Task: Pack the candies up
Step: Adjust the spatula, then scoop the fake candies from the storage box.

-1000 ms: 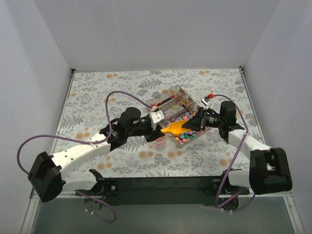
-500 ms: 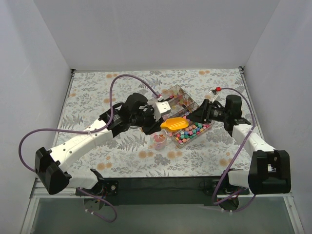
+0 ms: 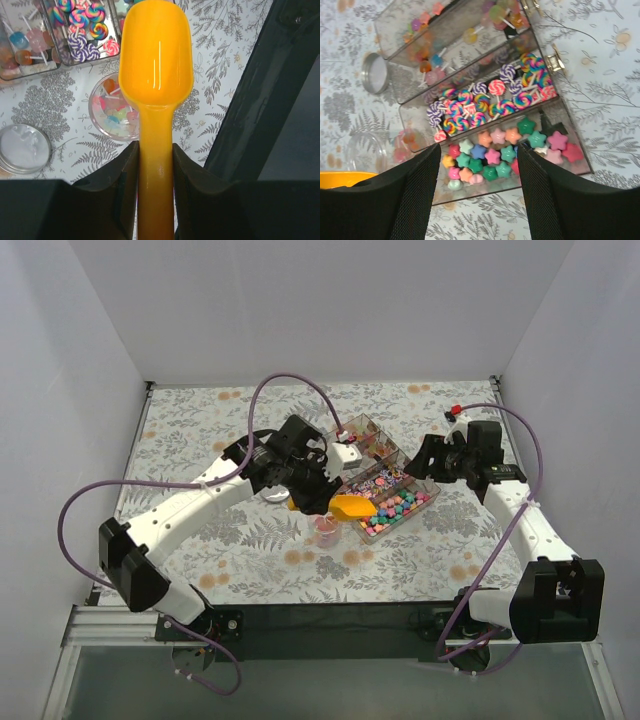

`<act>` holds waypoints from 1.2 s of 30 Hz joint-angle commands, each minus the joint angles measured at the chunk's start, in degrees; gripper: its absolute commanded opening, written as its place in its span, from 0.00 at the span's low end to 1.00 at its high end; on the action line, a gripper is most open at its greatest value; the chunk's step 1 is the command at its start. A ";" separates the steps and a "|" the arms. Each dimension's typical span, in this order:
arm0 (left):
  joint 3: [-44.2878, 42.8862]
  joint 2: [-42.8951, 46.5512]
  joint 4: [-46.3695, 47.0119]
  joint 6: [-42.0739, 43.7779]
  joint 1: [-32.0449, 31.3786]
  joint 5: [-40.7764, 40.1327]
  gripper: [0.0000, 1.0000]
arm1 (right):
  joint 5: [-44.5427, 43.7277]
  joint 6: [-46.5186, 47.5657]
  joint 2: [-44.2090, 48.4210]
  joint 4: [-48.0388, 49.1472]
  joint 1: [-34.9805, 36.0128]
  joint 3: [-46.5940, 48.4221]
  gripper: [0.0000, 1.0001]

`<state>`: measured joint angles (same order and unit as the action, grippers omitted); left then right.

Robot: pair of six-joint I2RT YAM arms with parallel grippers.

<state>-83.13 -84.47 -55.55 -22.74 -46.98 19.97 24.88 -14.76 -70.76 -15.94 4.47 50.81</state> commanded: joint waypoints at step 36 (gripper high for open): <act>-34.55 -32.43 -20.91 4.28 -3.64 -24.09 0.00 | -15.04 17.04 -17.56 4.08 3.70 10.89 0.61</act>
<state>-115.26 -116.84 -74.91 -19.88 -50.87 -1.08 11.29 -1.26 -87.35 -14.70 7.55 58.52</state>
